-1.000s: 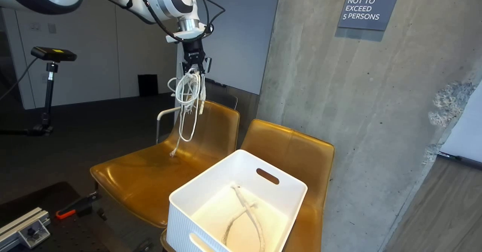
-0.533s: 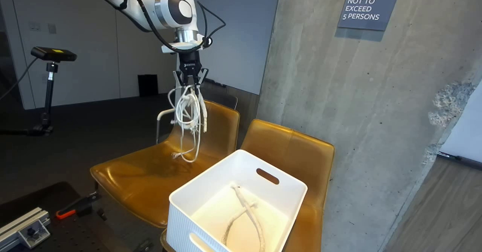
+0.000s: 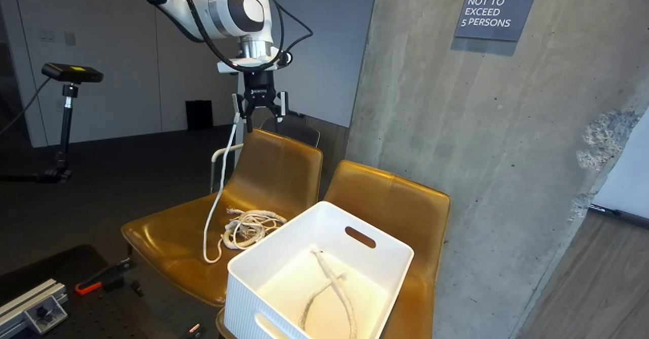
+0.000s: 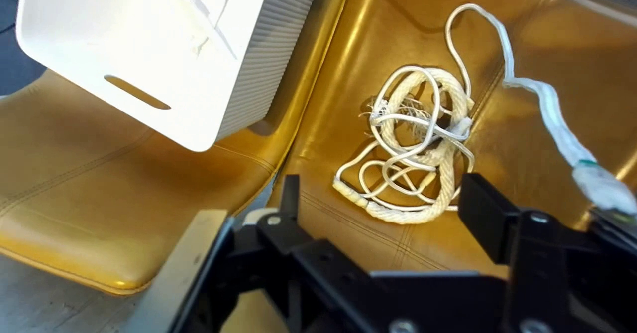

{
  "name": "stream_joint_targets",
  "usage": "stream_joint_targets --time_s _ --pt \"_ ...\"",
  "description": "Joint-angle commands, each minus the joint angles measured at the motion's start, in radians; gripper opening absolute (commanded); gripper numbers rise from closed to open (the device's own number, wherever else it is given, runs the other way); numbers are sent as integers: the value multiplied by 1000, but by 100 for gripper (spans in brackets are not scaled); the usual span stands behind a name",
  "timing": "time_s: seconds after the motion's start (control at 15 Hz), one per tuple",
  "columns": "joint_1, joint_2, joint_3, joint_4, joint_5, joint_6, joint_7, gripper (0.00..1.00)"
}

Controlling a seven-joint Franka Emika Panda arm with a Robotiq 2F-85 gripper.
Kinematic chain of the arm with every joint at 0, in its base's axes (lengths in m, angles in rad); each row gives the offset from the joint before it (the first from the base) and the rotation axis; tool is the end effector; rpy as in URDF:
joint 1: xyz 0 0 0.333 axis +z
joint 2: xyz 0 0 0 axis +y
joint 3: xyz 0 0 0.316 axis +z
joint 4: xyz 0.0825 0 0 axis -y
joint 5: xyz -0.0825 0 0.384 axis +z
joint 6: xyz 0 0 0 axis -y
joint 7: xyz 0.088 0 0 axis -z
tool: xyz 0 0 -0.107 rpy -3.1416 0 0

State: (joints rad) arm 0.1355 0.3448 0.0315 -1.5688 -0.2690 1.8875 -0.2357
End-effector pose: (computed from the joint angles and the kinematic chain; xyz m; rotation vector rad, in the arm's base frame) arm 0.6544 0.0878 0.4443 2.8124 0.7009 -0.0494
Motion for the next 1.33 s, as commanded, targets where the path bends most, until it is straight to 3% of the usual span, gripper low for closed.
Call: stream_joint_targets --time_s 0.0,0.27,0.73,1.27 --pt "-44 -42 15 -50 30 34 -15 100" --pt "-13 -4 40 -11 46 178 75 100" --pt "79 15 -11 -118 -130 406 419 100" --pt "149 17 -115 -154 -480 380 794 100"
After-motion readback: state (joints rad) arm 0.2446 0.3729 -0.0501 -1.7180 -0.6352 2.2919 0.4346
